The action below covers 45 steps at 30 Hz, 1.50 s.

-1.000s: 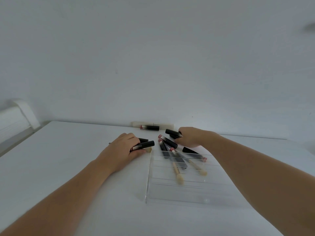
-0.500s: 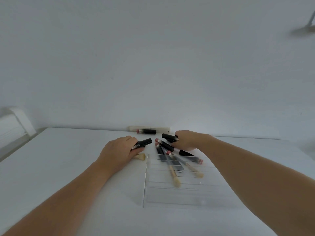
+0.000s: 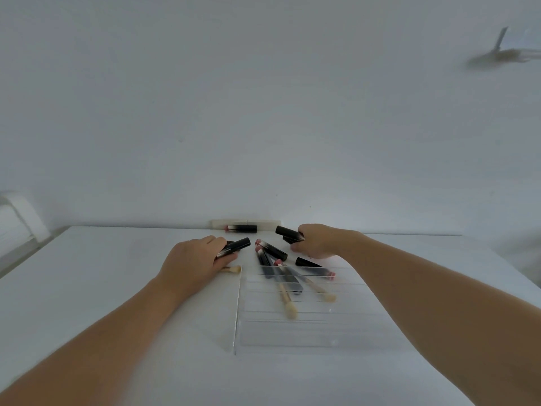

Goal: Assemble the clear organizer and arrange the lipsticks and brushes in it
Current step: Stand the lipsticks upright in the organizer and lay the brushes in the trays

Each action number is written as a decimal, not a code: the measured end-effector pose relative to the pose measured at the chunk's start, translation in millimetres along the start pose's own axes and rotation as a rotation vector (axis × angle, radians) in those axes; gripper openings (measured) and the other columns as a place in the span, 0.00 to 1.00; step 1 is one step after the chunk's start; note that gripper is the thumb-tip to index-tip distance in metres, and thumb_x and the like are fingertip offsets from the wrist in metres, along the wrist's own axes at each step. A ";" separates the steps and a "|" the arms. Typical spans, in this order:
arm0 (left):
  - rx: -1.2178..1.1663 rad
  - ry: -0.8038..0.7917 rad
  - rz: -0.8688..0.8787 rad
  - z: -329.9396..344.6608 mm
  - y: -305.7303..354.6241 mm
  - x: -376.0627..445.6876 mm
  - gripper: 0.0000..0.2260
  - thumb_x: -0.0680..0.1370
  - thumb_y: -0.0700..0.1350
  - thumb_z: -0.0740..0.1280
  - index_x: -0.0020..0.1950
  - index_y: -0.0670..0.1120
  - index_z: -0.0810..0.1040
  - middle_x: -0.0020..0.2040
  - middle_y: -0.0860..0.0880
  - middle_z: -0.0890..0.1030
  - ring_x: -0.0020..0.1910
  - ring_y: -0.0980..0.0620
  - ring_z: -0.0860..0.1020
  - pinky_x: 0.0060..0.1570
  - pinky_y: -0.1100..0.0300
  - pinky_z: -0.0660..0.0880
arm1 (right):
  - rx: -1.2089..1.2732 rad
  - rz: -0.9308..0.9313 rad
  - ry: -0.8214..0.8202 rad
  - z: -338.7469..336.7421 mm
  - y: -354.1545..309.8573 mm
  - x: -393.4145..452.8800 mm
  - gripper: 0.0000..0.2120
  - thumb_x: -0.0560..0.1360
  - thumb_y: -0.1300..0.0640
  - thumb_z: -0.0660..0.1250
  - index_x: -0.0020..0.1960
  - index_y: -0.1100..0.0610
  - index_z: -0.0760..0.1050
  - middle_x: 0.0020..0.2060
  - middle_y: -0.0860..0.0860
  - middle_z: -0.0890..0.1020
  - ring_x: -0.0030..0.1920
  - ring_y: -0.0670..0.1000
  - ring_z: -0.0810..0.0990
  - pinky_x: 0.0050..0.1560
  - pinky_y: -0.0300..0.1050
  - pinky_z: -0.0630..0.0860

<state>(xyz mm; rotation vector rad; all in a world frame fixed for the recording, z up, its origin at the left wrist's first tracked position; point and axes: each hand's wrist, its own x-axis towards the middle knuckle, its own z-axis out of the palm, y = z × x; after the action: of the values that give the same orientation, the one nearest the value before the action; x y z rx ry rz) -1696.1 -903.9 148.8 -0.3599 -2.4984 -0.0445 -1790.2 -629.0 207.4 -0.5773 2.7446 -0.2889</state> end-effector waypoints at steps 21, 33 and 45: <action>-0.340 0.148 -0.257 -41.7 27.9 30.5 0.16 0.79 0.62 0.65 0.42 0.50 0.72 0.30 0.53 0.75 0.31 0.49 0.76 0.31 0.56 0.71 | 0.177 -0.232 0.253 -26.4 9.1 -73.2 0.11 0.80 0.43 0.63 0.46 0.49 0.69 0.38 0.49 0.78 0.35 0.50 0.73 0.36 0.46 0.68; -0.488 0.041 -0.011 -58.7 127.2 58.1 0.19 0.78 0.64 0.62 0.40 0.50 0.71 0.29 0.54 0.73 0.28 0.55 0.75 0.29 0.59 0.69 | -0.028 -0.320 0.272 -3.5 50.5 -131.4 0.07 0.81 0.44 0.62 0.47 0.45 0.73 0.42 0.43 0.75 0.46 0.47 0.74 0.50 0.51 0.75; -0.330 -0.098 0.102 -39.5 148.4 59.8 0.17 0.80 0.61 0.63 0.43 0.49 0.73 0.30 0.54 0.70 0.30 0.48 0.73 0.30 0.56 0.64 | 0.106 -0.308 0.256 5.7 72.7 -139.2 0.07 0.80 0.45 0.63 0.44 0.44 0.73 0.40 0.44 0.77 0.42 0.43 0.75 0.42 0.43 0.71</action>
<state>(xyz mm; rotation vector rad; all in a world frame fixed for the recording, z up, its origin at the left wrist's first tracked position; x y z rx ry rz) -1680.7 -750.9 208.0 -0.6384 -2.5646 -0.4104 -1693.4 -505.9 220.5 -0.9972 2.8504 -0.6157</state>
